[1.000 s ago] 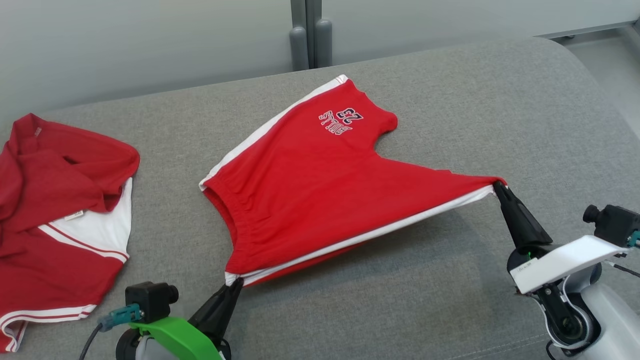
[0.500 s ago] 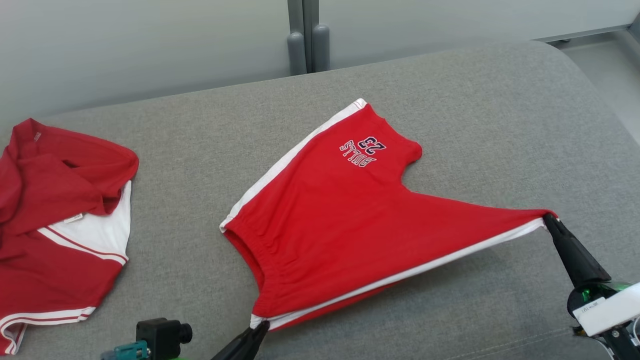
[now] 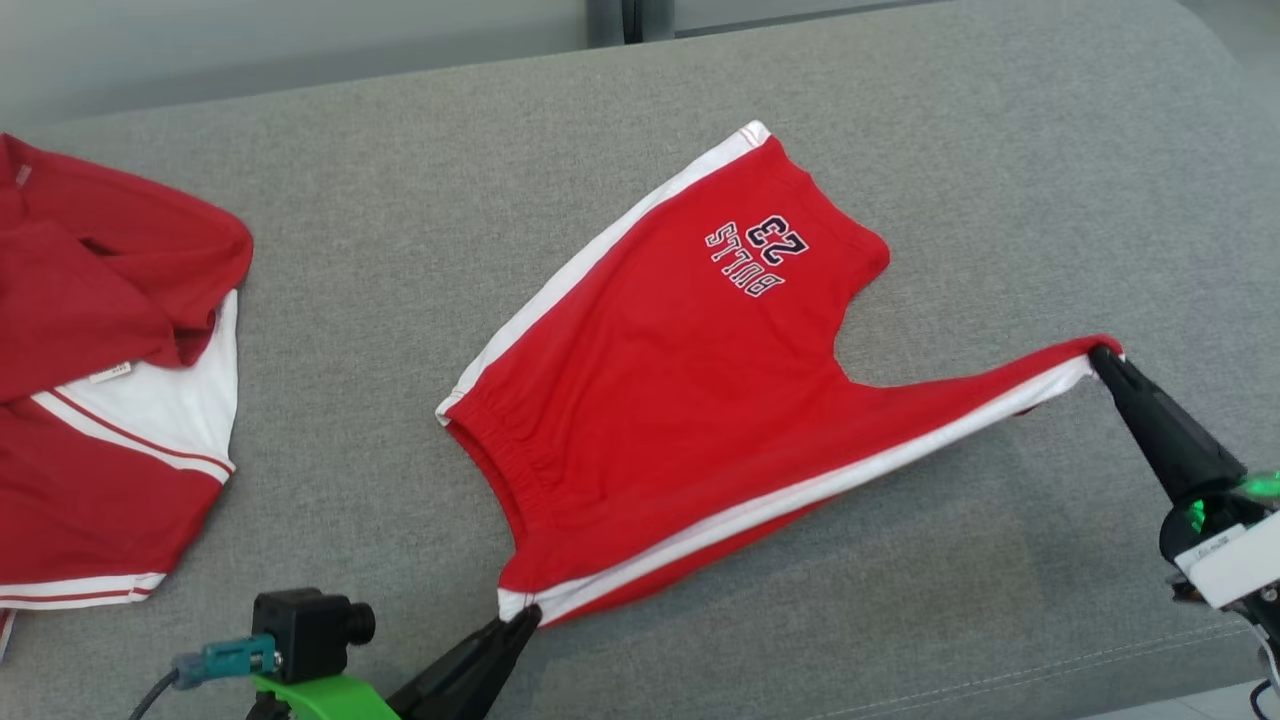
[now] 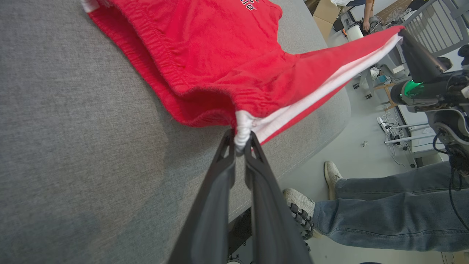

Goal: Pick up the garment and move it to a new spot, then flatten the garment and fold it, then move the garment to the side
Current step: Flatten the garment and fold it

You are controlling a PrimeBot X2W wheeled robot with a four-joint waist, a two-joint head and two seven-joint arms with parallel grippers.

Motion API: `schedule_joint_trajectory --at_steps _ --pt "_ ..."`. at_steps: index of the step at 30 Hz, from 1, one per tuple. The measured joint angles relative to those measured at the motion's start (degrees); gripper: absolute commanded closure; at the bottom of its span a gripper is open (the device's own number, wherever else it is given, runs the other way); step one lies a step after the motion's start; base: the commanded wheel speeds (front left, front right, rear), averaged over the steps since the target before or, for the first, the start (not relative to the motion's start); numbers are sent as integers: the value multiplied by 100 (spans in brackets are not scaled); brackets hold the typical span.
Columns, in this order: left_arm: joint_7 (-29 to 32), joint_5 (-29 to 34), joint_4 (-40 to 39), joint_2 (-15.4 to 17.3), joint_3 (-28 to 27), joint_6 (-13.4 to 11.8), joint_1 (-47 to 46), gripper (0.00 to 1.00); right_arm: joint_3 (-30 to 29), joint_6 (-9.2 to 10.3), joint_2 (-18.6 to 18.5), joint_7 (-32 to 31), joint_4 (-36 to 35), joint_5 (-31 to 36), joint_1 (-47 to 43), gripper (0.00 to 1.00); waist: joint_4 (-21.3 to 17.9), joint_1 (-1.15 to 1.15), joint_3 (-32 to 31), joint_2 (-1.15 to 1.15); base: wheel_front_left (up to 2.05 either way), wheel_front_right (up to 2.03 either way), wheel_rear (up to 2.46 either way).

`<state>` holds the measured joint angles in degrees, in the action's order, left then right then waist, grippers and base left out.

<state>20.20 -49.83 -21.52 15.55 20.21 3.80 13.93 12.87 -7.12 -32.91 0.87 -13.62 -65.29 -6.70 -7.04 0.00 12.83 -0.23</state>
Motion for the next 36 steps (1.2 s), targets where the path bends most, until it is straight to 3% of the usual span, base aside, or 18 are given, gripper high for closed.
schedule_joint_trajectory --at_steps 6,19,36 --pt "288 -4 -289 3 5 -114 -576 100 -181 27 -180 -224 -104 -76 704 100 139 0 428 0 0 0 0" --pt "835 -102 -494 -193 -89 -409 -2063 100 -219 423 -318 -784 24 -71 2358 100 549 0 1478 0 0 0 0" --pt "1110 -279 -21 -425 -165 -637 -3041 100 450 471 -52 -1143 977 452 3805 100 824 1 2269 0 0 0 0"
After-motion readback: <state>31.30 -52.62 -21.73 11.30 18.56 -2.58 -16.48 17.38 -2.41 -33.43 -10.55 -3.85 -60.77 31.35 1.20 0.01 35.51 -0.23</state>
